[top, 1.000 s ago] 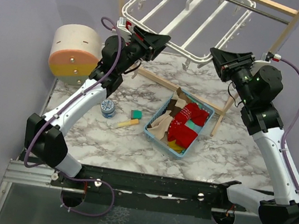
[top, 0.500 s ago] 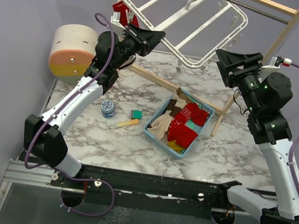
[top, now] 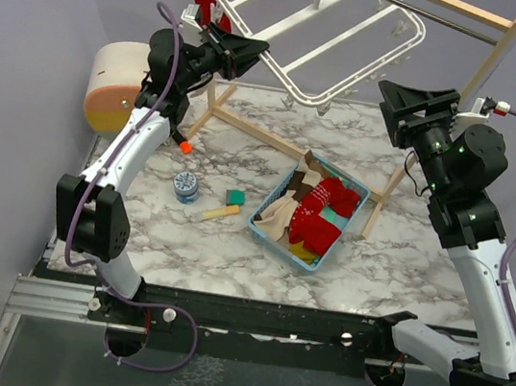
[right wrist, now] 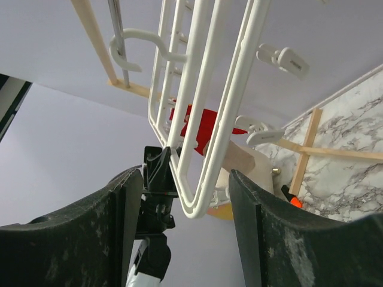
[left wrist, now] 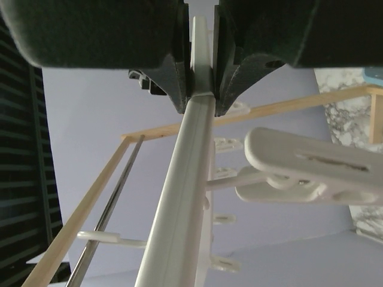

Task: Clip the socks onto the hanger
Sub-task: Rotate the hanger at the clothesline.

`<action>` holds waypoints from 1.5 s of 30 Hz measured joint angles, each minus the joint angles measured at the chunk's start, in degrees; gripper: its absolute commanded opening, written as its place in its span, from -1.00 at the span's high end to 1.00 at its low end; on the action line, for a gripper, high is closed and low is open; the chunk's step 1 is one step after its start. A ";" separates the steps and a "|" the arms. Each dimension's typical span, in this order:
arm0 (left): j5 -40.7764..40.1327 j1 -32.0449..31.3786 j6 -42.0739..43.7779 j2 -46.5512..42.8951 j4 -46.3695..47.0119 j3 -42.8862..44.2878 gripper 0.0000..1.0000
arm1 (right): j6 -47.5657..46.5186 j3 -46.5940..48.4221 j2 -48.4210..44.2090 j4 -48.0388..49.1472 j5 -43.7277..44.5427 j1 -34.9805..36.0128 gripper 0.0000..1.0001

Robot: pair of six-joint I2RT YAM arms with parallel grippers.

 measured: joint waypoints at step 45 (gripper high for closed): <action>6.34 1.62 -6.19 1.20 8.94 -1.09 -0.18 | 0.81 -2.32 -3.08 5.46 2.43 0.00 -0.34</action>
